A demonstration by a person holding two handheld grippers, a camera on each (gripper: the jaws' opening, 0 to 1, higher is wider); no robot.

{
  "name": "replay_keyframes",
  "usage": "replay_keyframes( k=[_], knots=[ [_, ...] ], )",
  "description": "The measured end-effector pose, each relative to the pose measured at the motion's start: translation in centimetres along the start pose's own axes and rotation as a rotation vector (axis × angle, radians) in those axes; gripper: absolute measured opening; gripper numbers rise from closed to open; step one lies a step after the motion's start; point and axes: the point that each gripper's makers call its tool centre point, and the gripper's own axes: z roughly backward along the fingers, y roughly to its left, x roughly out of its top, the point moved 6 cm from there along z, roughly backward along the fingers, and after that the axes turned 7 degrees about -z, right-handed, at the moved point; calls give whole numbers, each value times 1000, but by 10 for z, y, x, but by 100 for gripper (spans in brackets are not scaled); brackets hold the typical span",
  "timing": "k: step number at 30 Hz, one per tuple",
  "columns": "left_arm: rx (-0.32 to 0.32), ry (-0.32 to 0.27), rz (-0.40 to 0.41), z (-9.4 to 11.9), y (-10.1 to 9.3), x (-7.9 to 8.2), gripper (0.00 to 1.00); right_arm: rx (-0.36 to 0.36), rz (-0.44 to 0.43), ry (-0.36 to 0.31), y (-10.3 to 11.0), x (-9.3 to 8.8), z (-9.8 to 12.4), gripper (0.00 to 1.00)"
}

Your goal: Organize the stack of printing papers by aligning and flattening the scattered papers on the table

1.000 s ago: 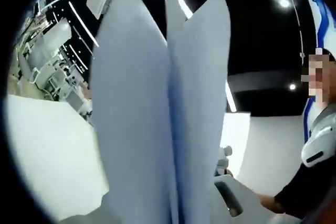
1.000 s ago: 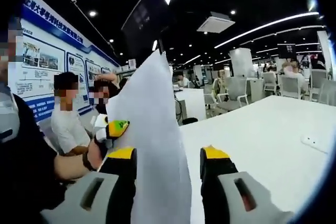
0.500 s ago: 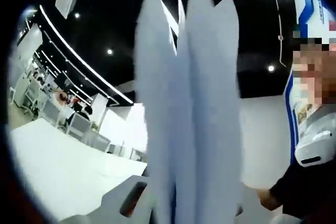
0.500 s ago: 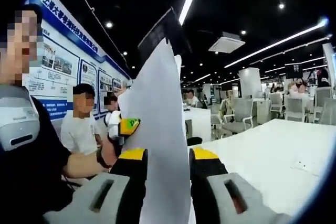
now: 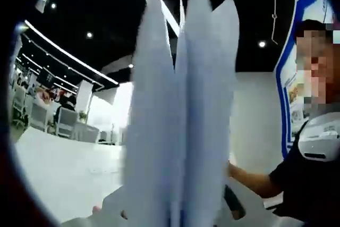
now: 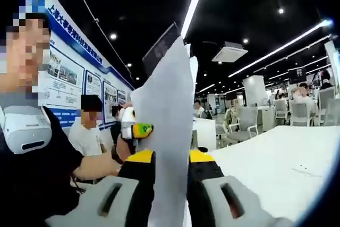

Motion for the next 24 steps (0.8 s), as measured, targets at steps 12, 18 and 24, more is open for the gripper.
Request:
replay_keyframes(
  k=[12, 18, 24],
  knots=[
    [121, 19, -84, -19, 13, -1, 8, -223, 21, -37, -8, 2, 18, 0],
    [137, 14, -42, -8, 20, -3, 11, -315, -49, -156, -17, -1, 34, 0],
    [165, 8, -49, -12, 22, -3, 9, -333, -32, -185, -15, -1, 34, 0]
  ],
)
